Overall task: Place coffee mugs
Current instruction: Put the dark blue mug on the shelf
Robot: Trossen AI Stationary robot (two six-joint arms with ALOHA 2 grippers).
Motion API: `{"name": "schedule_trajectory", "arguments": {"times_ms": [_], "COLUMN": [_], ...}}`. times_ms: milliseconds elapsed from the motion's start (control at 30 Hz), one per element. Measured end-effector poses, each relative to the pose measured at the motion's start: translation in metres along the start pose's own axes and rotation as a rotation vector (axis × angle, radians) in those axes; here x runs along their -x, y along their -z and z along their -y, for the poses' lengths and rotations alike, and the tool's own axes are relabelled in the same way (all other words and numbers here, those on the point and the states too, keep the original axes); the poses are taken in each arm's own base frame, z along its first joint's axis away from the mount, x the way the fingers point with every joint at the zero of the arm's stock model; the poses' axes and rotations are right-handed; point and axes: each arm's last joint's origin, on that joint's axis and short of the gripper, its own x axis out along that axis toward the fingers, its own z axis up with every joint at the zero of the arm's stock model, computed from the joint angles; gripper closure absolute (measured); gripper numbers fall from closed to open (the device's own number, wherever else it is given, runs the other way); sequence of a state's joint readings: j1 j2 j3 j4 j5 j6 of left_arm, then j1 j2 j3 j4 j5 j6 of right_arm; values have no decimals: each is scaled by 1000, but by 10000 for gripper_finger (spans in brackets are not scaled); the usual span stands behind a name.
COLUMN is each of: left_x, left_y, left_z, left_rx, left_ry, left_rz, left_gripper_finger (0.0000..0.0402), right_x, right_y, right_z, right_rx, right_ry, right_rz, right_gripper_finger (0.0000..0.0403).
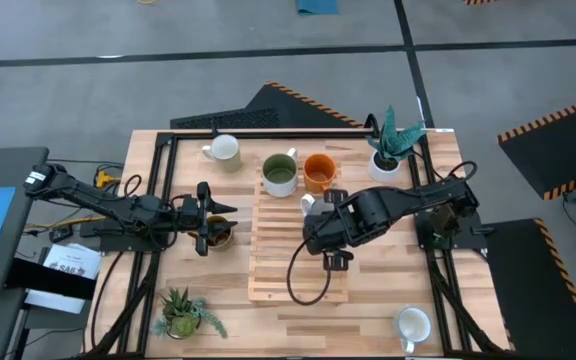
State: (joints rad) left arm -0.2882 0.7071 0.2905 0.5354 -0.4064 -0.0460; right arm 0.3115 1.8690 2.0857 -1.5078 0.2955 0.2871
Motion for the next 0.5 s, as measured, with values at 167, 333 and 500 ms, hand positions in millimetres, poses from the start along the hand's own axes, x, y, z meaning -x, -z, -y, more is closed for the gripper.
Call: {"name": "schedule_trajectory", "arguments": {"times_ms": [167,333,500], "left_x": [0,0,0], "left_y": [0,0,0], "left_z": [0,0,0], "left_rx": [0,0,0], "left_ry": [0,0,0], "left_rz": [0,0,0], "left_gripper_finger": [250,250,250], "right_x": [0,0,0], "right_y": [0,0,0], "right_z": [1,1,1], "right_rx": [0,3,29], "right_ry": [29,37,47], "right_rz": [9,8,9], "right_gripper_finger": [273,226,199]}}
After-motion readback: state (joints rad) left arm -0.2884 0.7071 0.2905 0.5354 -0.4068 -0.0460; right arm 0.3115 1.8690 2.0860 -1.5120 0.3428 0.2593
